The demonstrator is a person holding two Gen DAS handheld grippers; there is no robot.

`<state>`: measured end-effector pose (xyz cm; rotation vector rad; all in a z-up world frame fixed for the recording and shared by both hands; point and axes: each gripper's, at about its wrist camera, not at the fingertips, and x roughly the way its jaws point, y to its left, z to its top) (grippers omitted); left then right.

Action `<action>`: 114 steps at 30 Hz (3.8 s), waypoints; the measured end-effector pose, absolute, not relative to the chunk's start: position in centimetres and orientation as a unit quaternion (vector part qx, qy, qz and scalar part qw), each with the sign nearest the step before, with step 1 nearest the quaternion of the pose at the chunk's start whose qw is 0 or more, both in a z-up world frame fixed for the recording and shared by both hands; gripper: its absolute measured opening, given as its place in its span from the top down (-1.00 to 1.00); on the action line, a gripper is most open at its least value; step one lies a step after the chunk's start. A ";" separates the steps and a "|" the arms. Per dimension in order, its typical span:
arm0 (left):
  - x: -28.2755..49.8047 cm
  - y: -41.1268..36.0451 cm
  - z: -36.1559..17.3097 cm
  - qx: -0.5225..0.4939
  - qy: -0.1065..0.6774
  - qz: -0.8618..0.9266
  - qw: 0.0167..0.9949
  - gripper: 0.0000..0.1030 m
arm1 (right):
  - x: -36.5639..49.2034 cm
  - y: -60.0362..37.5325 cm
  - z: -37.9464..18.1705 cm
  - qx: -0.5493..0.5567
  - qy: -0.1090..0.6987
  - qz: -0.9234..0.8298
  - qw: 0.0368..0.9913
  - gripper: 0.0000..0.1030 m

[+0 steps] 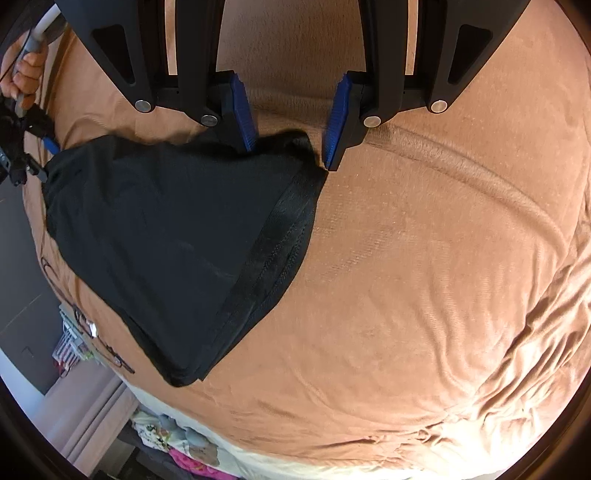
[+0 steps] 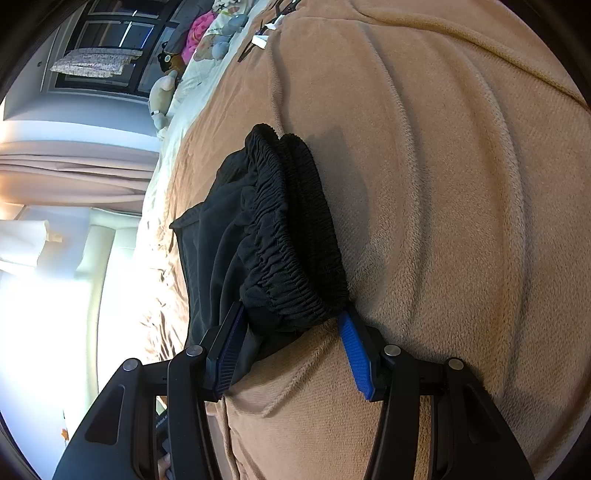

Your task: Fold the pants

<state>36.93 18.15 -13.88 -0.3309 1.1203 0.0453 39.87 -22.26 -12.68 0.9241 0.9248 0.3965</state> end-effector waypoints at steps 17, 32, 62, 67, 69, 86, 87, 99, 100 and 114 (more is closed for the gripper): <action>36.4 20.8 -12.9 -0.215 0.515 0.040 0.829 0.80 | 40.1 -21.6 -12.1 0.401 0.425 0.174 0.793 0.60; 35.0 24.0 -10.8 -0.318 0.463 0.042 0.826 -0.02 | 40.2 -21.7 -11.7 0.397 0.433 0.183 0.788 0.27; 37.8 21.1 -14.3 -0.306 0.543 0.012 0.782 -0.17 | 39.8 -21.2 -11.6 0.376 0.450 0.189 0.788 0.20; 38.3 21.2 -15.1 -0.326 0.531 0.004 0.782 -0.18 | 40.5 -21.0 -11.8 0.385 0.448 0.189 0.785 0.20; 38.4 21.1 -15.0 -0.327 0.527 0.006 0.784 -0.05 | 40.7 -20.9 -11.9 0.389 0.445 0.190 0.784 0.20; 35.4 20.3 -9.9 -0.323 0.489 -0.019 0.810 0.83 | 39.2 -21.2 -10.4 0.382 0.406 0.232 0.797 0.64; 34.9 20.4 -9.7 -0.324 0.488 -0.020 0.810 0.83 | 38.9 -21.2 -10.3 0.381 0.406 0.233 0.797 0.64; 27.3 20.5 -8.4 -0.346 0.475 -0.018 0.809 0.83 | 35.0 -21.4 -9.9 0.349 0.427 0.242 0.798 0.65; 26.6 20.6 -8.4 -0.349 0.472 -0.018 0.809 0.83 | 34.5 -21.4 -9.8 0.345 0.428 0.243 0.799 0.65; 15.6 19.6 -8.7 -0.398 0.443 -0.004 0.803 0.83 | 31.6 -21.5 -7.3 0.277 0.454 0.271 0.803 0.65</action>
